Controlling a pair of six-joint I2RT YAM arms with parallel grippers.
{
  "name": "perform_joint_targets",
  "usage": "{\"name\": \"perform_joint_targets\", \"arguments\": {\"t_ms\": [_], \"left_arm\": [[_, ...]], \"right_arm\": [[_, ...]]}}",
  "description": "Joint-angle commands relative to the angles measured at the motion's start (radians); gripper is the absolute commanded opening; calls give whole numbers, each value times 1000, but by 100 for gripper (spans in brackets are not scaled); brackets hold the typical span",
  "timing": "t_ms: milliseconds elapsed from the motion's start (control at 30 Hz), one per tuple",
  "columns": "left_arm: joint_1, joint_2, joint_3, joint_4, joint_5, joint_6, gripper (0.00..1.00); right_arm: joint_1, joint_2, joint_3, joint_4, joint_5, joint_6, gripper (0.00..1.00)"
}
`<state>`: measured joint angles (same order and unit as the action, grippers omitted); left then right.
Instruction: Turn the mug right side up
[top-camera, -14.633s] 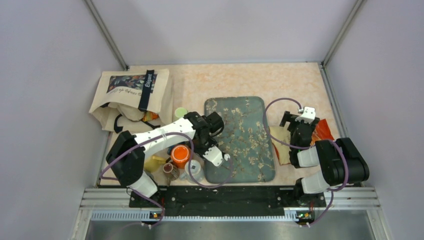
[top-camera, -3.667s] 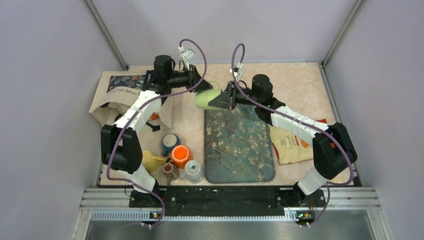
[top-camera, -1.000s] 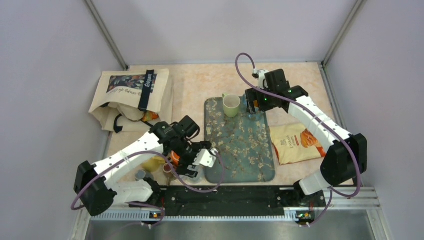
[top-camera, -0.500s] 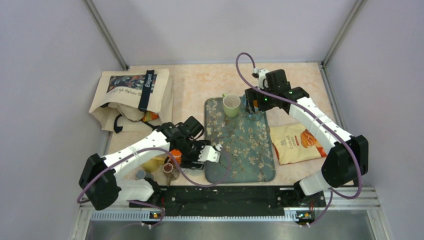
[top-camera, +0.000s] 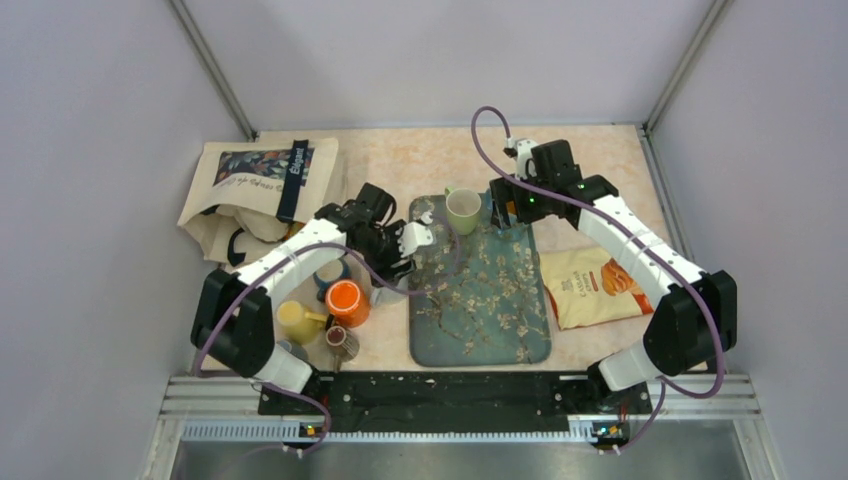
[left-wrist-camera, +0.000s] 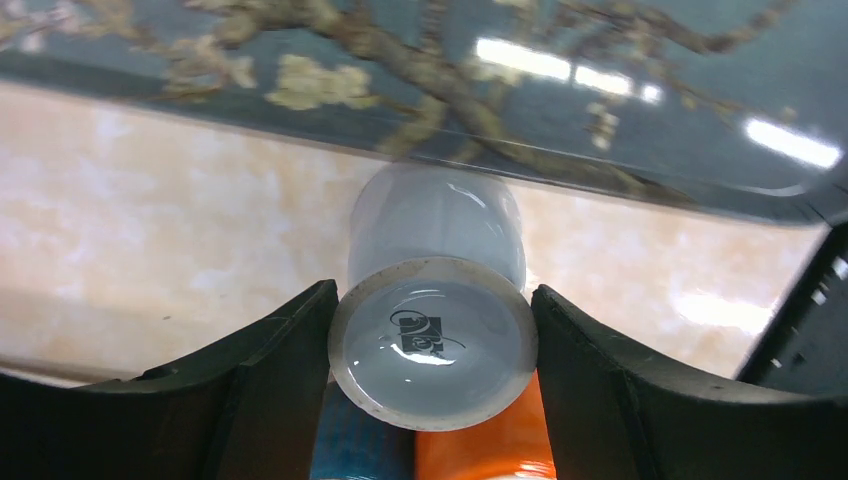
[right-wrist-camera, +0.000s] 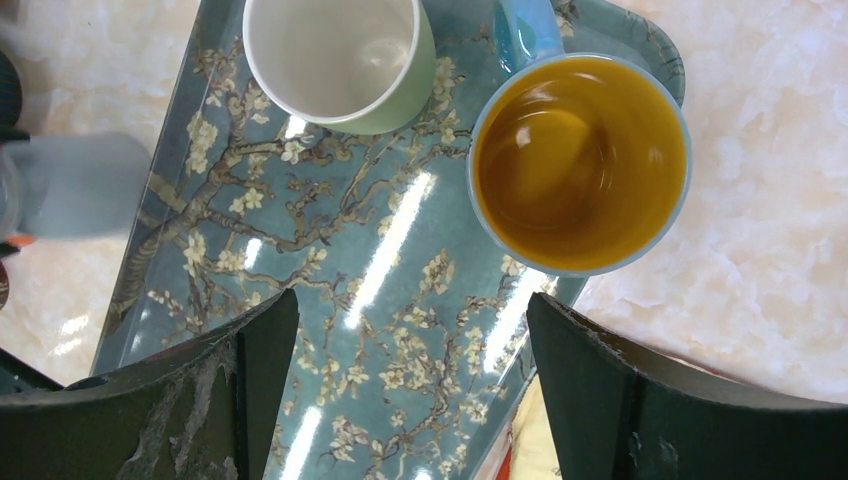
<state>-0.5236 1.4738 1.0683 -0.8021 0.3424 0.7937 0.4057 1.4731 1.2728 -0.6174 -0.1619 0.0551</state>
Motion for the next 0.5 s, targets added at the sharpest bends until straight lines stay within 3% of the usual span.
{"name": "perform_joint_targets", "arguments": {"t_ms": [0,167,300,367,467], "left_arm": [[73,141,71,161,-138,-75,61],[134,250,178,143,-102,-140,72],[148,248,187,150,-53,-142,86],[150,229,189,167,-45,-158,99],[158,190,199,195,-39,-200,99]], "right_arm": [[5,-44,-3,27,-19,-7,84],[4,-56,-18,26,-21,-9,84],[4,-69,-28,23,-18,-14,84],[4,-72,-29,21,-19,-15,84],[4,-73,-33,21,-25,-14,84]]}}
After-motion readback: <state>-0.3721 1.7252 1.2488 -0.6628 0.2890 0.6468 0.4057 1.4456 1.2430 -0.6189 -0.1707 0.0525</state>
